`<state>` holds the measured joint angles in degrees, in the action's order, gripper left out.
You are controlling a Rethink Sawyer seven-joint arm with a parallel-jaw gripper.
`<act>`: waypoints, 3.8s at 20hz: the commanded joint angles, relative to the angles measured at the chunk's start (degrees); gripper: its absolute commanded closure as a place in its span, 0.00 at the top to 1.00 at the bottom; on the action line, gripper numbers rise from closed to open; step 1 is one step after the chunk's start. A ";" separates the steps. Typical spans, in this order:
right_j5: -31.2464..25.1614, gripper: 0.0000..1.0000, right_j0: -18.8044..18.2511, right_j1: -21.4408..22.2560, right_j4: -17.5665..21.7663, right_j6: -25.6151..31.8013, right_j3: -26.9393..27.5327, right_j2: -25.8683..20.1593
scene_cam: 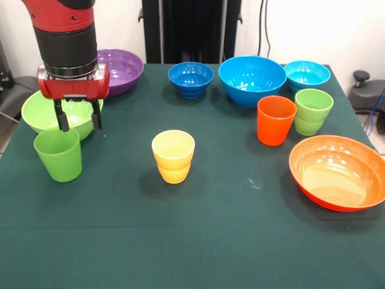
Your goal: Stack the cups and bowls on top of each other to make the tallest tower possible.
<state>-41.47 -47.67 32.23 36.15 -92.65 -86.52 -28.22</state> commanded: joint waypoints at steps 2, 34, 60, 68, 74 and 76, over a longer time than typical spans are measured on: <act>3.26 1.00 -0.19 -4.37 6.49 9.37 -1.47 0.30; 3.21 1.00 -2.17 -8.26 7.26 10.79 2.31 -4.18; 1.91 0.00 -2.47 -1.95 5.56 7.59 -3.47 -5.55; 1.74 0.00 -1.88 4.08 3.19 3.89 -7.70 -6.32; 2.23 0.00 -0.61 7.36 1.49 0.78 -10.04 -5.87; 2.03 0.00 -0.06 9.12 0.57 -0.22 -11.26 -5.87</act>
<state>-41.16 -50.73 37.99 37.82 -92.65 -93.02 -32.44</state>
